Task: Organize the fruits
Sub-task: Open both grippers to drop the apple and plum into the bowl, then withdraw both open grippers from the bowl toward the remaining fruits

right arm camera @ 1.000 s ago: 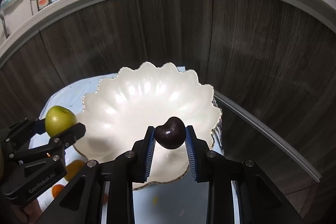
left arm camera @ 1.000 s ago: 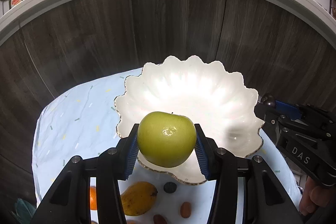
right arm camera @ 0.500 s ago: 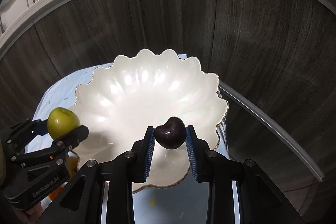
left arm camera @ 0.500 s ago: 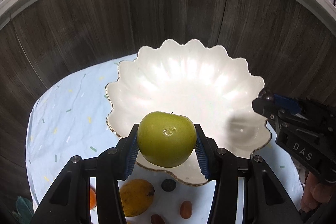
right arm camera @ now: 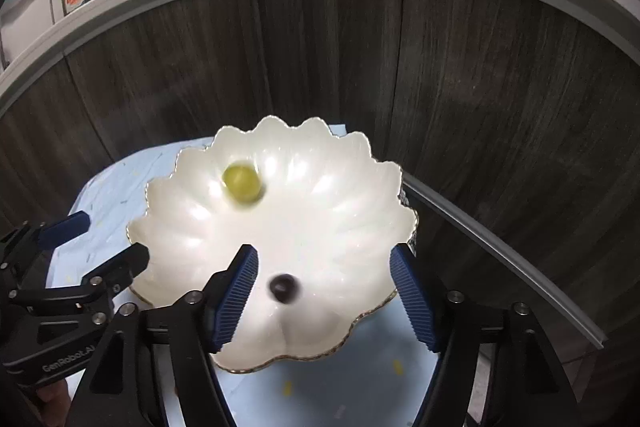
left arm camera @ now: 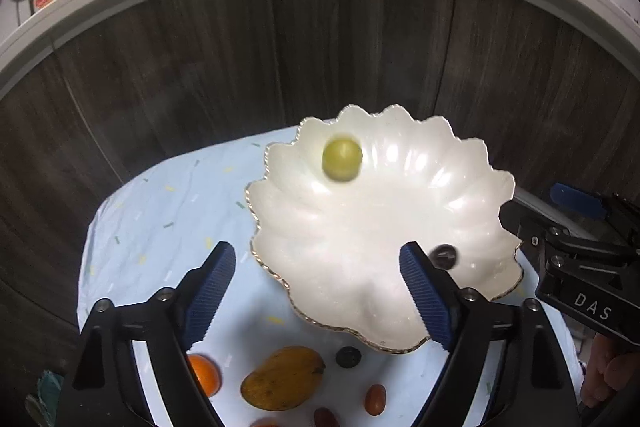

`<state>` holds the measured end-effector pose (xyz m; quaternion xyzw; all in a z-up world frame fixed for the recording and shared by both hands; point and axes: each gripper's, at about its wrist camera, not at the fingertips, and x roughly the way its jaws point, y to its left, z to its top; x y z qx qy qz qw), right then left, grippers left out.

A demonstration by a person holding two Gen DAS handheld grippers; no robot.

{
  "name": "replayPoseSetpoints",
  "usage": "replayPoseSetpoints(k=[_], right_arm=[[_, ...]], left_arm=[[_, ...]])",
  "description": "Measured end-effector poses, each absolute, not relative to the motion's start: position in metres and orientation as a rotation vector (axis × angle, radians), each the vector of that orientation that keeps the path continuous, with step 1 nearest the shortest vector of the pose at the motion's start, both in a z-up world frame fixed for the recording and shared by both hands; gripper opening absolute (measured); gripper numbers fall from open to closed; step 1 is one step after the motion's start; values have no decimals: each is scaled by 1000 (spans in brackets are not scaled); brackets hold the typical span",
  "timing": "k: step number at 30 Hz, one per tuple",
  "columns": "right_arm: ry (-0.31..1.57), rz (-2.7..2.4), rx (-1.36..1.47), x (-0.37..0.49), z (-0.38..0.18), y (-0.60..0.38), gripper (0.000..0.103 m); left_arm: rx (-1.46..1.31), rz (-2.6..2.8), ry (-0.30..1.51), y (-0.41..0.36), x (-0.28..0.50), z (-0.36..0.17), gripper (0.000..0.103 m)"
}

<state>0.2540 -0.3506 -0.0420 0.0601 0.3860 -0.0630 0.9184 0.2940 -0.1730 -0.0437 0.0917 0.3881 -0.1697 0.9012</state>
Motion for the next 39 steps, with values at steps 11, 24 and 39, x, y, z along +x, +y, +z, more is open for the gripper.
replayPoseSetpoints(k=[11,24,39], right_arm=[[733,-123,119,244,-19,-340,77],[687,-82,110,224,2,-310,77],[661,-19,91,200,17,-268,77]], left_arm=[[174,-324,778,-156,283,-25,90],[155,-278,744,-116,256,-1,91],[148,-213,704,-71,224,17,91]])
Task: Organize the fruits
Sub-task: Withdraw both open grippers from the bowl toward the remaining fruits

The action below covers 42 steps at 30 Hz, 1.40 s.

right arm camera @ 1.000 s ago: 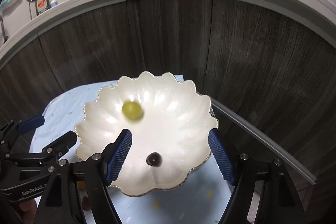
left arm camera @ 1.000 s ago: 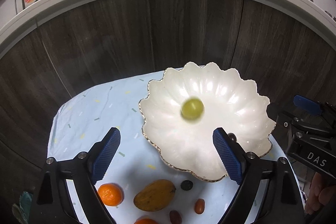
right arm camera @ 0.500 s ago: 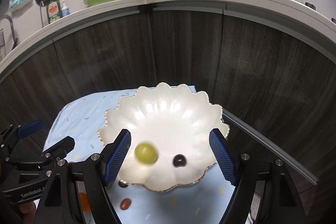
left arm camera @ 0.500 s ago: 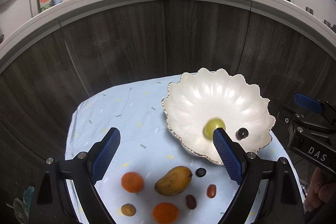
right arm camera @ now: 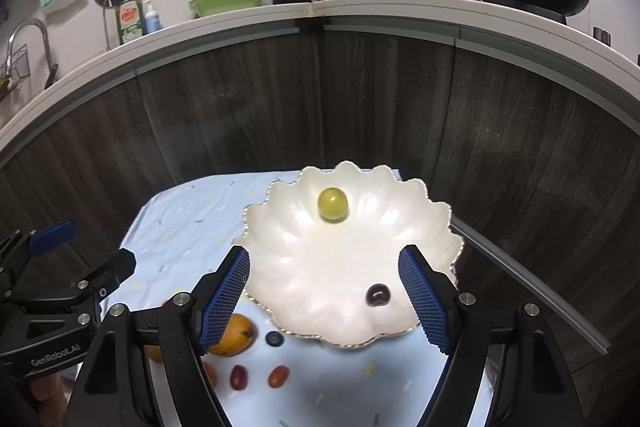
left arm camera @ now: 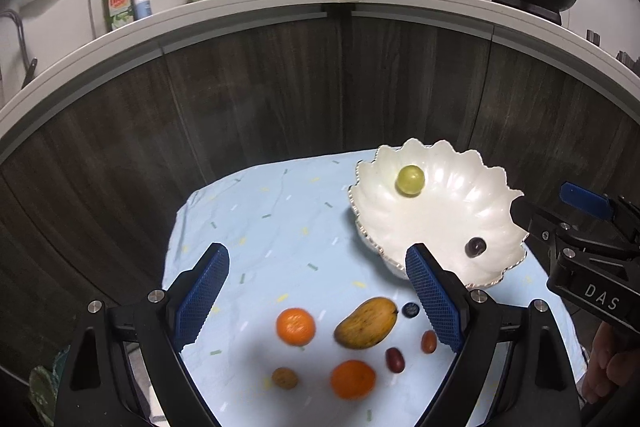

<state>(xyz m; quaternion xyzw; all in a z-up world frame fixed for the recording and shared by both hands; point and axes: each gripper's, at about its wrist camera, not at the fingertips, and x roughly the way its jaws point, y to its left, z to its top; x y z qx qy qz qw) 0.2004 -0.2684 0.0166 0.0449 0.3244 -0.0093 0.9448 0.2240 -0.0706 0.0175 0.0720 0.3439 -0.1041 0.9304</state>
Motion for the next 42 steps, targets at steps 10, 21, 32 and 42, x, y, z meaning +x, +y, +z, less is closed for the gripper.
replayPoseSetpoints(k=[10,21,32,42], right_arm=[[668,34,73,189,16,-239,77],[683,91,51,180,7,-213,77],[712,144,31,170,-11,-190,77],[731,201,-6,164,-35,-175,77]], left_arm=[[139,-158,718,-39,203,11,90],[127,-106,731,-12,179,-1,90],[115,-71,754,6,161,-21,90],[88,30,782,20,136,-48,90]])
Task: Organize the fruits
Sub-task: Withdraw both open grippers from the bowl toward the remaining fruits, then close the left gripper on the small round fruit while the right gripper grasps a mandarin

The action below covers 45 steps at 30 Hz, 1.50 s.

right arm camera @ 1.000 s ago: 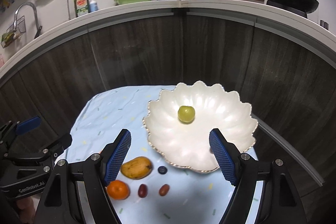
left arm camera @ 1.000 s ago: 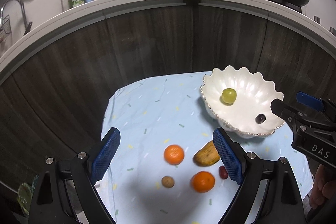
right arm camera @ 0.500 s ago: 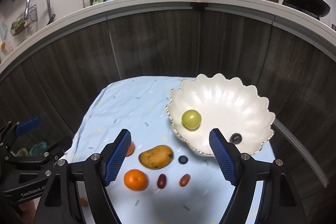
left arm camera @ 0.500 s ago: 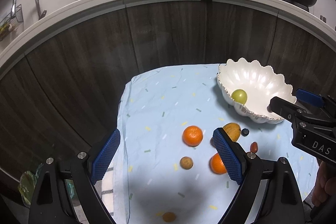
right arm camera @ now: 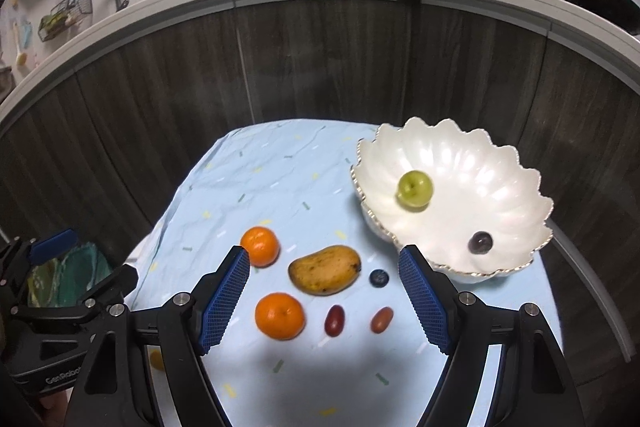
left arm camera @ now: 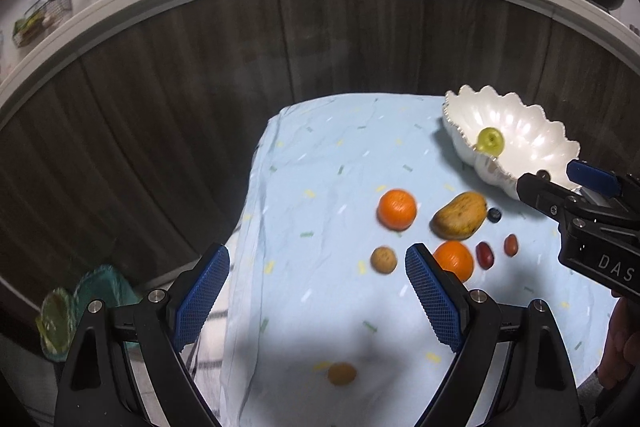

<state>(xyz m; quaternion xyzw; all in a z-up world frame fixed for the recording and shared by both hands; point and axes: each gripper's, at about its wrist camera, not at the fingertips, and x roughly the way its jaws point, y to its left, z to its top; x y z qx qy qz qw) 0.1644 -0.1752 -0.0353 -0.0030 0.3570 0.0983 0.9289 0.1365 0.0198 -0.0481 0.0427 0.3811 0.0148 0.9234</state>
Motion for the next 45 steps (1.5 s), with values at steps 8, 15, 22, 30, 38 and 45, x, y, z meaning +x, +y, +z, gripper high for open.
replayPoseSetpoints(k=[8,15,22,30,38,45], right_arm=[[749,250,-50,160,-54,-164,77],[759,278,-76,159,-66,-159,77],[778,304,-76,160,-80,-156,77],[791,337,-97,163,-93,-148,77],[805,353,-103,164,-109,-144,77],[824,374,-95,167,-121,-139,75]], left_arm=[[70,104,817,26,115,-68,90],[13,182,831,34,103,-80,90],[-2,152,876,28,98,-92,89],[13,139,902,22,97,-104,80],[-7,130,969,23,102,-124,65],[2,105,991,15,104,-133,56]])
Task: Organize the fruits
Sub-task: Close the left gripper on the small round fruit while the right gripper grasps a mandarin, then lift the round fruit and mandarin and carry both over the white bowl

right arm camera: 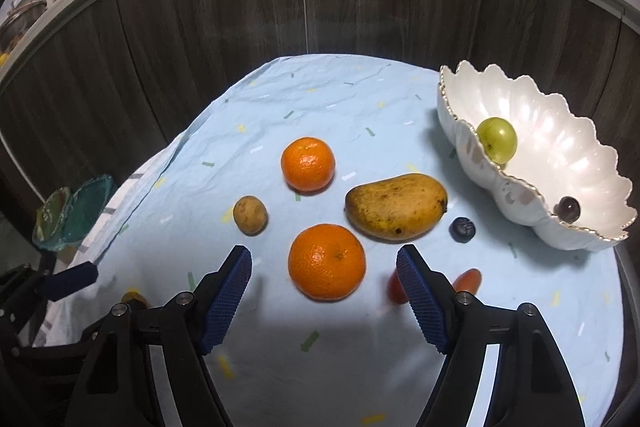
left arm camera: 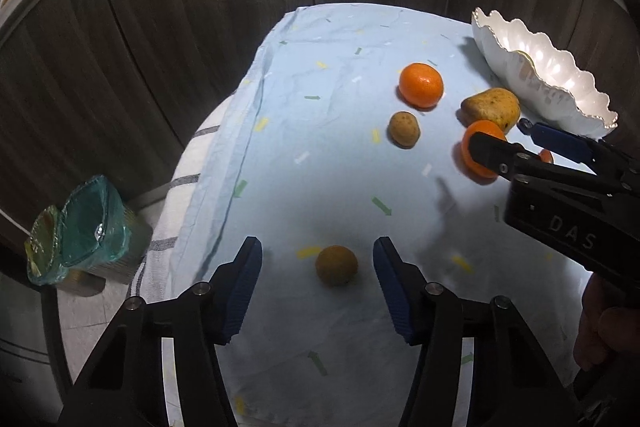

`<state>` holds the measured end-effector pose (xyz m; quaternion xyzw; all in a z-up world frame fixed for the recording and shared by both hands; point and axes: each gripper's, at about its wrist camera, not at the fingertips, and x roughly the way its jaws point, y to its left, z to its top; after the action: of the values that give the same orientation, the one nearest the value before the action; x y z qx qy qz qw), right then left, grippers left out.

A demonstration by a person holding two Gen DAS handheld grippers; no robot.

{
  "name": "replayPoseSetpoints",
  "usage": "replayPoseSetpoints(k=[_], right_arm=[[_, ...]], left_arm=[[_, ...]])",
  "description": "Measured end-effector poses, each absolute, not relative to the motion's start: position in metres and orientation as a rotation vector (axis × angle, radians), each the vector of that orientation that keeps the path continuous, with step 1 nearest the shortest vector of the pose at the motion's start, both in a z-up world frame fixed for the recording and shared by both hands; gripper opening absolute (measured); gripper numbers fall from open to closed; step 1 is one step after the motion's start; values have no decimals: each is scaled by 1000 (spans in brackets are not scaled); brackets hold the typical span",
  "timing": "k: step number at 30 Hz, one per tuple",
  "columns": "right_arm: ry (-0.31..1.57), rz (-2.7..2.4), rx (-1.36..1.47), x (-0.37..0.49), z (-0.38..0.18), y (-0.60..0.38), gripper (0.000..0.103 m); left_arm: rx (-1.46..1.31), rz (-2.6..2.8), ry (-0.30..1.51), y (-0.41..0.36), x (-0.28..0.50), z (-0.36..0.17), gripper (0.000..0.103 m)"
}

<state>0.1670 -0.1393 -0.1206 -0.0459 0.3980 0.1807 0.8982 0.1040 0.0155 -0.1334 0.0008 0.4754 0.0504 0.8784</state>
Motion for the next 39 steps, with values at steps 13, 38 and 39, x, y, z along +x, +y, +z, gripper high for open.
replayPoseSetpoints(k=[13,38,39], right_arm=[[843,387,-114,174,-134,-133,68],[856,353,-106,176,-133,-138,46],[853,353,-102,174,-130,-139,46]], left_arm=[[-3,63,1050,10,110,-148,30],[-21,64,1007,14,107,-137,23],[-20,65,1000,14,106,-135,23]])
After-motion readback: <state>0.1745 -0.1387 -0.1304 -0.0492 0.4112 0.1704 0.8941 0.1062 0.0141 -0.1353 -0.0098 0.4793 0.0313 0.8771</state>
